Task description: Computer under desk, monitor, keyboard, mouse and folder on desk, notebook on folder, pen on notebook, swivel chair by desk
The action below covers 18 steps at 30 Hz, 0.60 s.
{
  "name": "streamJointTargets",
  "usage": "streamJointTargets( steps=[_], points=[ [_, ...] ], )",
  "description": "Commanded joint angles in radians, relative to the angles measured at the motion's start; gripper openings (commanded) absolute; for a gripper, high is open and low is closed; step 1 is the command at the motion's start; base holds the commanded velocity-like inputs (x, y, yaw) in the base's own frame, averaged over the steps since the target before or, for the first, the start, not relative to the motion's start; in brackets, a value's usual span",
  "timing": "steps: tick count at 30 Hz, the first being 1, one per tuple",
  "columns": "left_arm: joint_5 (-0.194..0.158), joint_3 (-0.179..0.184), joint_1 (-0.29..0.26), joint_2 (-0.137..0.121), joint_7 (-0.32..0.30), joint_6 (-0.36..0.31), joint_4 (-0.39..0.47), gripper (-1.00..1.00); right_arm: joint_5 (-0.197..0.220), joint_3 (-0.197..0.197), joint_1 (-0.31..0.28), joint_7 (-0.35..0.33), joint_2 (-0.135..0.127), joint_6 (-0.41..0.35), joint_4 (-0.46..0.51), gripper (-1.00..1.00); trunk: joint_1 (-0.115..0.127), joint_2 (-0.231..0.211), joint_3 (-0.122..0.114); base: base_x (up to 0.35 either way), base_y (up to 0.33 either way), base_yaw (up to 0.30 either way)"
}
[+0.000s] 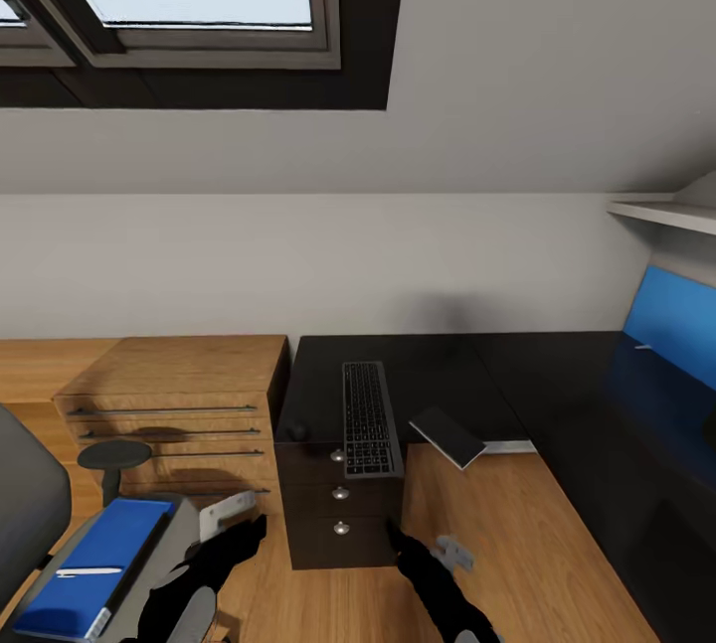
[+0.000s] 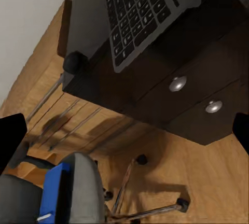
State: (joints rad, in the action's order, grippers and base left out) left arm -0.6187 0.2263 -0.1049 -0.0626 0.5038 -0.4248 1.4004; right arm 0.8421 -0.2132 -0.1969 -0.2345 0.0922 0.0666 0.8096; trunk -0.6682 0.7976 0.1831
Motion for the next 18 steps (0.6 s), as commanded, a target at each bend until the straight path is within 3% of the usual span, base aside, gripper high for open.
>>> streamJointTargets(
  steps=[1,3,6,9,14,18],
  points=[
    [-0.020,-0.001,-0.001,-0.002,0.010,-0.002,0.012,1.00,0.028,0.002,-0.002,-0.016,-0.007,-0.037,-0.002,1.00,-0.004,0.008,0.005,0.000,0.000,0.000],
    [-0.059,-0.017,-0.001,-0.002,0.010,-0.004,0.035,1.00,0.087,0.027,-0.009,-0.052,-0.030,-0.143,-0.004,1.00,-0.012,0.022,0.011,0.000,0.000,0.000],
    [-0.095,-0.031,-0.001,0.002,0.010,-0.005,0.053,1.00,0.152,0.062,-0.022,-0.097,-0.052,-0.226,-0.002,1.00,-0.023,0.043,0.020,0.000,0.000,0.000],
    [-0.120,-0.041,-0.001,0.011,0.009,-0.004,0.063,1.00,0.188,0.083,-0.030,-0.166,-0.064,-0.266,-0.005,1.00,-0.035,0.064,0.030,0.000,0.000,0.000],
    [-0.126,-0.047,-0.001,0.011,0.008,-0.003,0.064,1.00,0.185,0.074,-0.033,-0.199,-0.063,-0.221,-0.041,1.00,-0.054,0.099,0.045,0.000,0.000,0.000],
    [-0.127,-0.051,-0.001,0.010,0.007,-0.004,0.062,1.00,0.154,0.052,-0.033,-0.213,-0.065,-0.165,-0.068,1.00,-0.069,0.127,0.058,0.000,0.000,0.000]
  ],
)
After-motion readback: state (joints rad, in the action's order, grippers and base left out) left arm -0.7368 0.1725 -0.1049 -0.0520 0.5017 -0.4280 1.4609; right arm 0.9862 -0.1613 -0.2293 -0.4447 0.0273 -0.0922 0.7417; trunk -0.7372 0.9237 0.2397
